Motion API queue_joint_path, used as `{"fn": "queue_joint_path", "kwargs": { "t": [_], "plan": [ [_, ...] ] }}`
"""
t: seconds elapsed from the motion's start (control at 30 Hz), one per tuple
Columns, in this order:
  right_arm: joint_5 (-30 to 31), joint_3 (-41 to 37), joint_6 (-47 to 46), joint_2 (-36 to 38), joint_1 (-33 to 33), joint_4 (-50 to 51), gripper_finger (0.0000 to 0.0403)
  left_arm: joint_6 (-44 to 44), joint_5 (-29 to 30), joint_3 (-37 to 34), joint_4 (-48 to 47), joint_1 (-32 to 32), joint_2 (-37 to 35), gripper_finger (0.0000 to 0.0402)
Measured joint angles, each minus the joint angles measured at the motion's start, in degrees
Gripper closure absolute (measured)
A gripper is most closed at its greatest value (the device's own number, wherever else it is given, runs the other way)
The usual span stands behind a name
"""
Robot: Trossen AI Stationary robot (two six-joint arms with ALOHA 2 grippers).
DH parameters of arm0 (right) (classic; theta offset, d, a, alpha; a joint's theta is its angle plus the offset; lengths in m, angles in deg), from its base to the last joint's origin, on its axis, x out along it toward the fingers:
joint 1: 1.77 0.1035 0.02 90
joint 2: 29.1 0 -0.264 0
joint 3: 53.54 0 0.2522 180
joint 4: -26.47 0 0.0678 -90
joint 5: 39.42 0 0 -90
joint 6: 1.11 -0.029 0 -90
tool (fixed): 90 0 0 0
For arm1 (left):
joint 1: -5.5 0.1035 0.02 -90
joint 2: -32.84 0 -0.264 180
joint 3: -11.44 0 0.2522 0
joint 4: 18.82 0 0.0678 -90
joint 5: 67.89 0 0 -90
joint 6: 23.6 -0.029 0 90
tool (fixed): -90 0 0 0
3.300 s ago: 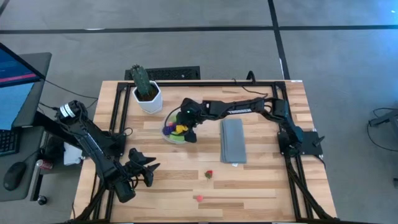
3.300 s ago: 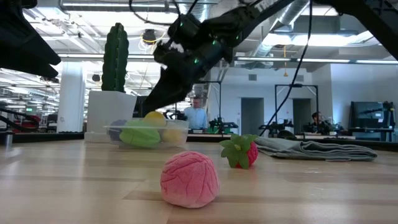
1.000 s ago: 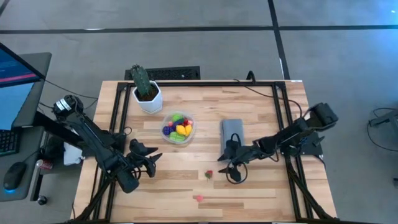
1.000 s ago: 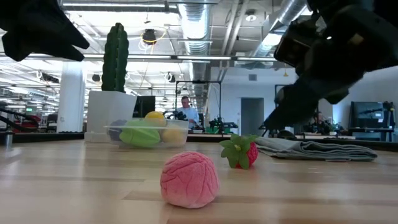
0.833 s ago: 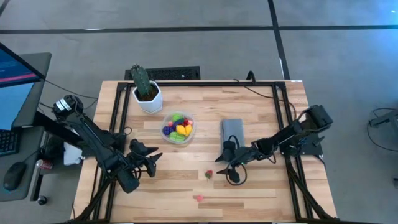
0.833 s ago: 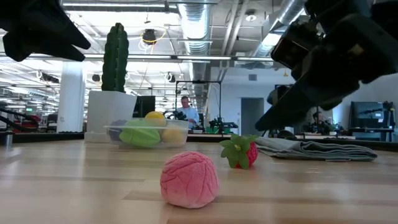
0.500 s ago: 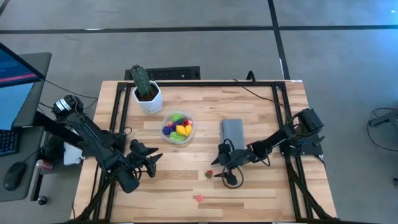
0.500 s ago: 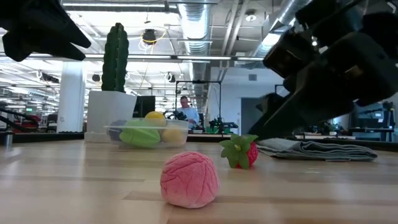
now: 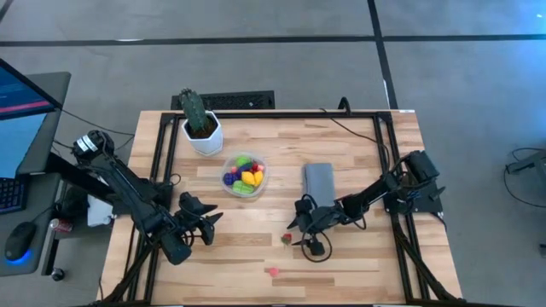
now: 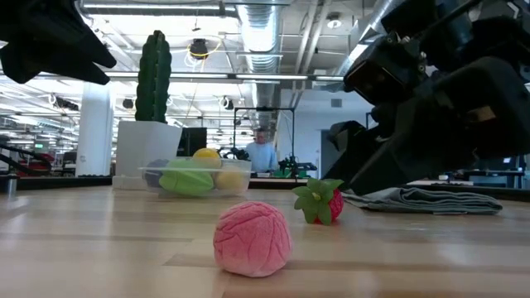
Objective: Pick and placing Produce into tupperware
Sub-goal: Put the red strawberry into the transparent container
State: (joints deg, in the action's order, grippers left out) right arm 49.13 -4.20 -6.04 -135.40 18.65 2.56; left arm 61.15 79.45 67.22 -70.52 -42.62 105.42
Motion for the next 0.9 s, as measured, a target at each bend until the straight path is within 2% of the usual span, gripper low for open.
{"fn": "queue_joint_path", "kwargs": {
  "t": [0.9],
  "plan": [
    [-7.58,2.25,3.50,0.00,-3.65,7.12,0.0097,0.31,0.35,0.00,0.04,0.00,0.00,0.0246]
  ]
}}
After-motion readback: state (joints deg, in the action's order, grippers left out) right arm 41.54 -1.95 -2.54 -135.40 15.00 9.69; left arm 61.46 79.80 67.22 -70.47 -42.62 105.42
